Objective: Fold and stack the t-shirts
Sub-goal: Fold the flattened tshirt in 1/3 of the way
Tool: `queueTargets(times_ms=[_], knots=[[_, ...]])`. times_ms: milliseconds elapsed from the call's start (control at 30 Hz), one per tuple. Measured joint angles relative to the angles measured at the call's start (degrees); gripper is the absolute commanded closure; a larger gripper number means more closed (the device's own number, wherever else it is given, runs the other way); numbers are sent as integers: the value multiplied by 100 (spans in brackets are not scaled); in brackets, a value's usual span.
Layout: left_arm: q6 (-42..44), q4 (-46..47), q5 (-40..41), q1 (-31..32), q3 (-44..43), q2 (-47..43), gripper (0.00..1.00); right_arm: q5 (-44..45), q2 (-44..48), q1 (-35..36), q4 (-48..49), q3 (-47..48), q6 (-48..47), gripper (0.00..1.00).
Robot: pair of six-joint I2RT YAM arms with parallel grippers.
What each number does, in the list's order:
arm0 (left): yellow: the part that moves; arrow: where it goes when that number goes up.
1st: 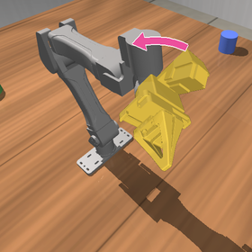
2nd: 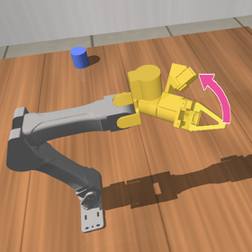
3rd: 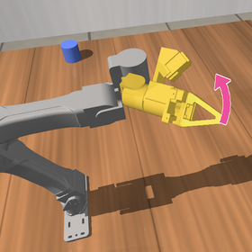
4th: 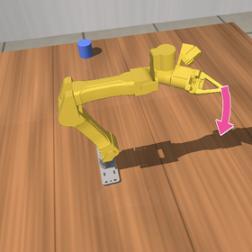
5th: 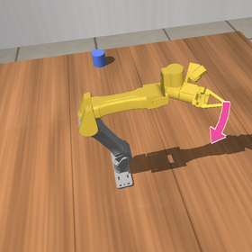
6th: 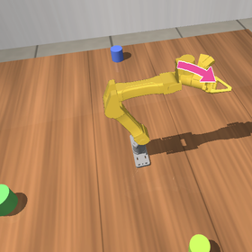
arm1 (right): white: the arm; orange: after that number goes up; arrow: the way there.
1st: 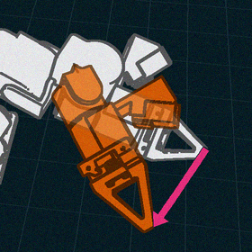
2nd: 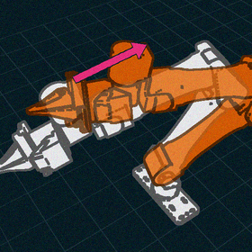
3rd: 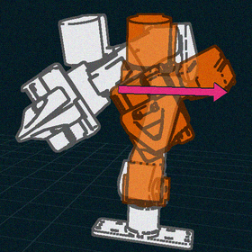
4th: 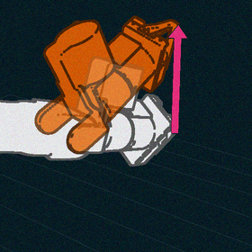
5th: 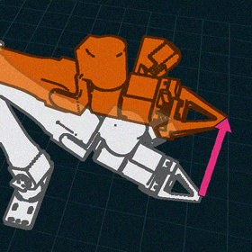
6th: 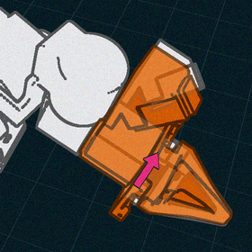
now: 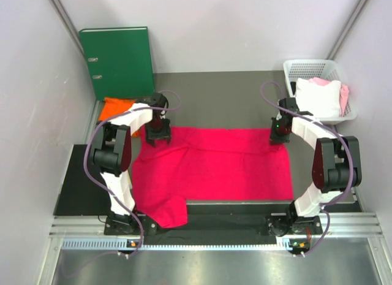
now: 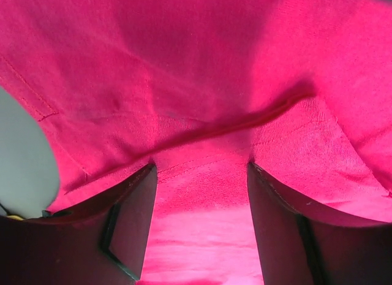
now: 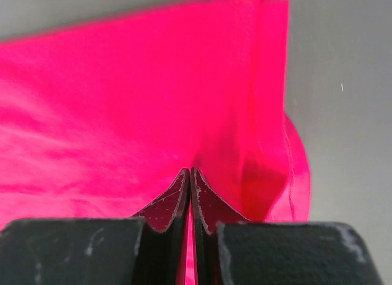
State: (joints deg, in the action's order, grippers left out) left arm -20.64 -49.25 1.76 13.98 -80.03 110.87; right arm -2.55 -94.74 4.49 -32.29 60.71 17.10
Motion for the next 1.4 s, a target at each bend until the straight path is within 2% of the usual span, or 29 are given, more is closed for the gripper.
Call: queueTargets(times_ms=[133, 400, 633, 667, 700, 733, 800, 833, 1000, 1033, 1067, 1133, 1167, 1200, 1233, 1400], knots=[[-35, 63, 46, 7, 0, 28, 29, 101, 0, 0, -223, -96, -31, 99], [-70, 271, 61, 7, -133, 31, 30, 144, -11, 0, -302, -111, -52, 99], [-61, 385, 35, 33, -396, 282, 44, 144, -129, 0, -313, -105, -63, 99], [-55, 387, 28, 42, -417, 369, 48, 144, -149, 0, -313, -105, -68, 99], [-48, 391, 17, 50, -424, 428, 66, 144, -160, 0, -315, -105, -83, 99], [-50, 387, -15, 63, -459, 479, 74, 142, -173, 0, -317, -103, -94, 99], [-48, 409, -39, 81, -472, 479, 97, 140, -186, 0, -317, -101, -103, 99], [-74, 415, -46, 105, -472, 479, 100, 140, -192, 0, -317, -98, -105, 99], [-44, 391, 66, 203, -474, 446, 100, 138, -221, 2, -315, -92, -107, 99], [-46, 356, 92, 221, -472, 424, 97, 133, -221, 2, -317, -92, -105, 98], [-48, 297, 127, 234, -472, 387, 87, 131, -221, 0, -315, -92, -105, 98], [-44, 168, 219, 262, -472, 271, 76, 114, -221, 2, -313, -92, -105, 99], [-57, 85, 258, 271, -472, 184, 58, 105, -221, 2, -313, -92, -105, 98], [-72, -13, 308, 280, -472, 68, 54, 94, -221, 2, -313, -92, -105, 98], [-57, -81, 352, 286, -470, -26, 52, 90, -221, 2, -313, -92, -107, 98], [-57, -238, 470, 289, -367, -466, 53, 48, -256, 0, -299, -92, -105, 98]])
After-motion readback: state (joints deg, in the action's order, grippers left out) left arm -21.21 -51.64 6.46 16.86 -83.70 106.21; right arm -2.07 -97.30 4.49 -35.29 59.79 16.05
